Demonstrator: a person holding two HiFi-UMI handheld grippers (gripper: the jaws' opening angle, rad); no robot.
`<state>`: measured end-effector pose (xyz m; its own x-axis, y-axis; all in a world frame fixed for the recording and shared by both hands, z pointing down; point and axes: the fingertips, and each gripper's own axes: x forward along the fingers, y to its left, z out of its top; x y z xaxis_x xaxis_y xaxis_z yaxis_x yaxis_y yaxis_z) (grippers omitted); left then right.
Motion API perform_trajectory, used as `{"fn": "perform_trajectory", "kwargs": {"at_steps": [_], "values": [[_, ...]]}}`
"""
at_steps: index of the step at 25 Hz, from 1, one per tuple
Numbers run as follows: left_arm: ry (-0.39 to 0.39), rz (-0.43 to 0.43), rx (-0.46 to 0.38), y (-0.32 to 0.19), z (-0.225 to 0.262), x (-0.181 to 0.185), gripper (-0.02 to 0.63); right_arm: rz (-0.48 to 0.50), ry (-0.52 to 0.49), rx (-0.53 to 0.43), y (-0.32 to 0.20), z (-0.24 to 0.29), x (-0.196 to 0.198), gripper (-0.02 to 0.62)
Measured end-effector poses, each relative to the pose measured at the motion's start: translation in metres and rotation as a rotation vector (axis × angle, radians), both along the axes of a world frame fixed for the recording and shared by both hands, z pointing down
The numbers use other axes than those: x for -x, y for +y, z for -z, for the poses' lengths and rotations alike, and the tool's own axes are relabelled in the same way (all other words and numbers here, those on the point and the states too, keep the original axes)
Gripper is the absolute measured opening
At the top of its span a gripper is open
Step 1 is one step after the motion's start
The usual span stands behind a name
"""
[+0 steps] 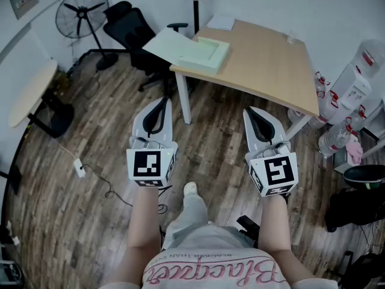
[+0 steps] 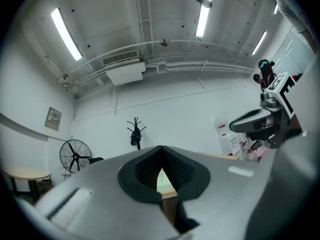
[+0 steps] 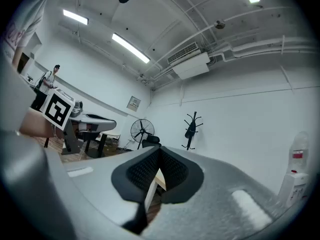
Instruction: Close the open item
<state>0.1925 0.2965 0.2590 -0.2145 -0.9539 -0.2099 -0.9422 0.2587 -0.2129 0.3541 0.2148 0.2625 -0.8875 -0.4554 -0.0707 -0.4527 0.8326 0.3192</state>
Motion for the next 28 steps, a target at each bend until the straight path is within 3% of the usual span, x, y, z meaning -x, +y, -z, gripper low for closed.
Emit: {"fn": "perform_trajectory", "kwargs": {"at_steps": [8, 12, 18, 28], "values": [[0.002, 0.001, 0.009, -0.017, -0.002, 0.017, 0.012, 0.003, 0.005, 0.014, -0.018, -0.006, 0.017, 0.002], [0.008, 0.003, 0.017, -0.033, -0.005, 0.034, 0.012, 0.023, -0.041, 0.038, -0.034, -0.003, 0.032, 0.002], [0.027, 0.010, 0.014, -0.063, -0.009, 0.069, 0.012, 0.022, -0.022, 0.045, -0.066, -0.007, 0.062, 0.002], [0.126, 0.052, 0.000, -0.120, -0.024, 0.152, 0.012, 0.049, 0.028, 0.047, -0.128, -0.008, 0.145, 0.002]]}}
